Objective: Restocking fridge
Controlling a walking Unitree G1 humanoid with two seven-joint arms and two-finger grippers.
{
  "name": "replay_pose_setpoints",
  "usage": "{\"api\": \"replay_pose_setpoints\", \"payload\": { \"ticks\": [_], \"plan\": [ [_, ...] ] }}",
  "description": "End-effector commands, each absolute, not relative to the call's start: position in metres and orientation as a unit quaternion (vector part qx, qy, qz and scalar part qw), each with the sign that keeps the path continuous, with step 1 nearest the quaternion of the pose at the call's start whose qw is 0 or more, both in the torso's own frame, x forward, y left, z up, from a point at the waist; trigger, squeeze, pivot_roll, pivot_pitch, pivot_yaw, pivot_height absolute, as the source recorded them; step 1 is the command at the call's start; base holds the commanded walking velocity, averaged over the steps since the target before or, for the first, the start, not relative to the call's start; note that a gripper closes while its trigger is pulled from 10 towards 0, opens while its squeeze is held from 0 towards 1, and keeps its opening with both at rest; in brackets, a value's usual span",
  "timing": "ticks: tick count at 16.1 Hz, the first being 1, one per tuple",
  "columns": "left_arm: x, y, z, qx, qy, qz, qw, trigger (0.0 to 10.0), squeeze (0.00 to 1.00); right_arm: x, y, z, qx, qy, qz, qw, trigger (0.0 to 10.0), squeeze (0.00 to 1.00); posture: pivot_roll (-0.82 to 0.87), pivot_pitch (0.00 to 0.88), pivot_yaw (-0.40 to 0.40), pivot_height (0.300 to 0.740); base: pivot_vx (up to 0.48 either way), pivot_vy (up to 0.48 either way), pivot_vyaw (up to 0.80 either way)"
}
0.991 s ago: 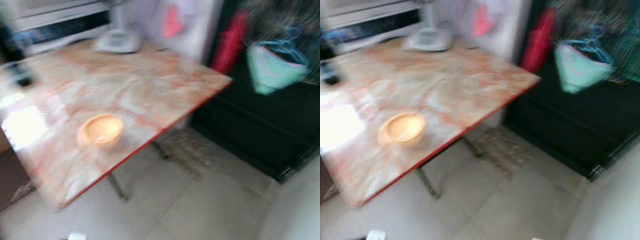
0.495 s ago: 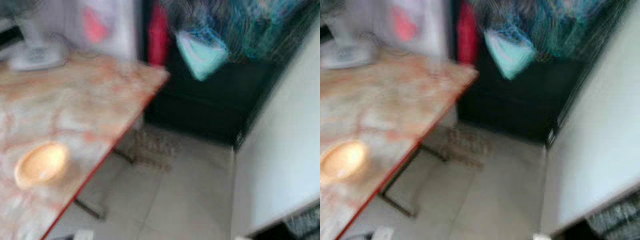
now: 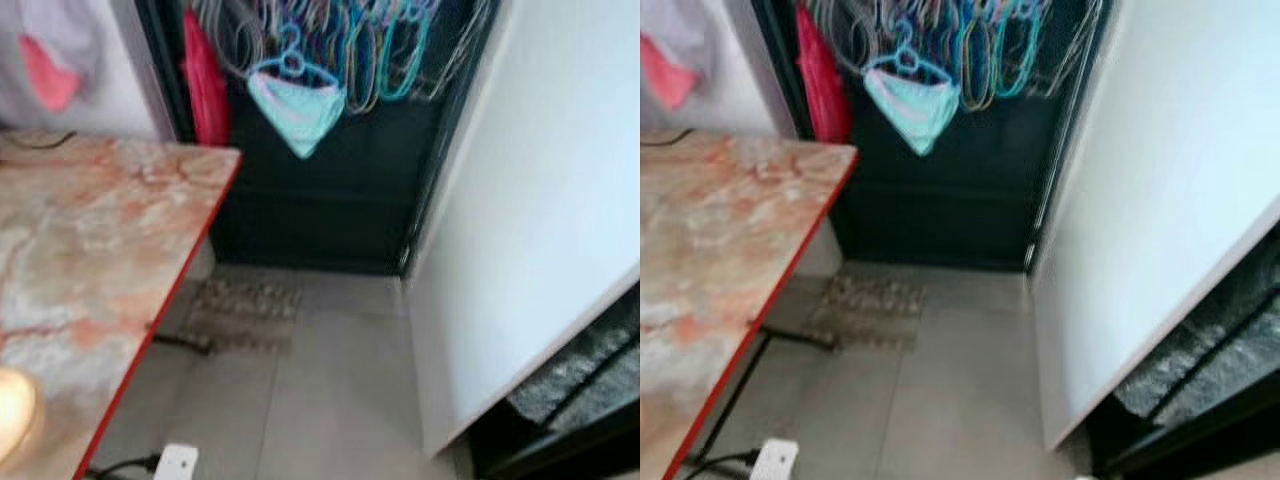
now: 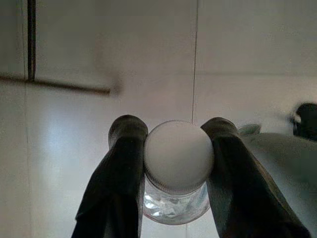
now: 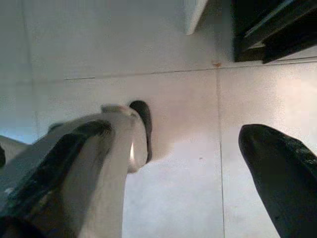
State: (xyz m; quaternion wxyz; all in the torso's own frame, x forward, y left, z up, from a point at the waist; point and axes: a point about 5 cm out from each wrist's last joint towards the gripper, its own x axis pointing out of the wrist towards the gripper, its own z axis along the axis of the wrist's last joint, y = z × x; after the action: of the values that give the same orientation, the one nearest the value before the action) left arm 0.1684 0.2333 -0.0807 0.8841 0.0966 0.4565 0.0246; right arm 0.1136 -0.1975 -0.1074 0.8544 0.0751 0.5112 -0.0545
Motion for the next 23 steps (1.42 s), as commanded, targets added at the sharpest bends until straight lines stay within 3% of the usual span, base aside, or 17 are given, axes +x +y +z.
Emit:
{"api": "replay_pose_setpoints", "payload": {
  "ticks": [1, 10, 14, 23],
  "plan": [
    [0.151, 0.238, -0.087, 0.106, 0.486, 0.022, 0.867, 10.0, 0.00, 0.106, -0.192, -0.111, 0.077, 0.524, -0.051, 0.846, 10.0, 0.00, 0.11, 0.067, 0.008, 0.740, 0.000, 0.000, -0.79],
    [0.150, 0.240, -0.087, 0.109, 0.486, 0.019, 0.867, 10.0, 0.00, 0.104, -0.192, -0.111, 0.070, 0.519, -0.073, 0.848, 10.0, 0.00, 0.11, 0.073, 0.020, 0.740, 0.000, 0.000, -0.79],
    [0.148, 0.243, -0.087, 0.115, 0.488, 0.014, 0.865, 10.0, 0.00, 0.105, -0.196, -0.107, 0.064, 0.465, -0.147, 0.870, 10.0, 0.00, 0.09, 0.074, 0.037, 0.740, 0.000, 0.000, -0.79],
    [0.166, 0.240, -0.080, 0.135, 0.476, -0.012, 0.869, 10.0, 0.00, 0.103, -0.187, -0.107, 0.057, 0.453, -0.147, 0.878, 10.0, 0.00, 0.03, 0.065, 0.080, 0.740, 0.000, 0.000, -0.79]
  ]
}}
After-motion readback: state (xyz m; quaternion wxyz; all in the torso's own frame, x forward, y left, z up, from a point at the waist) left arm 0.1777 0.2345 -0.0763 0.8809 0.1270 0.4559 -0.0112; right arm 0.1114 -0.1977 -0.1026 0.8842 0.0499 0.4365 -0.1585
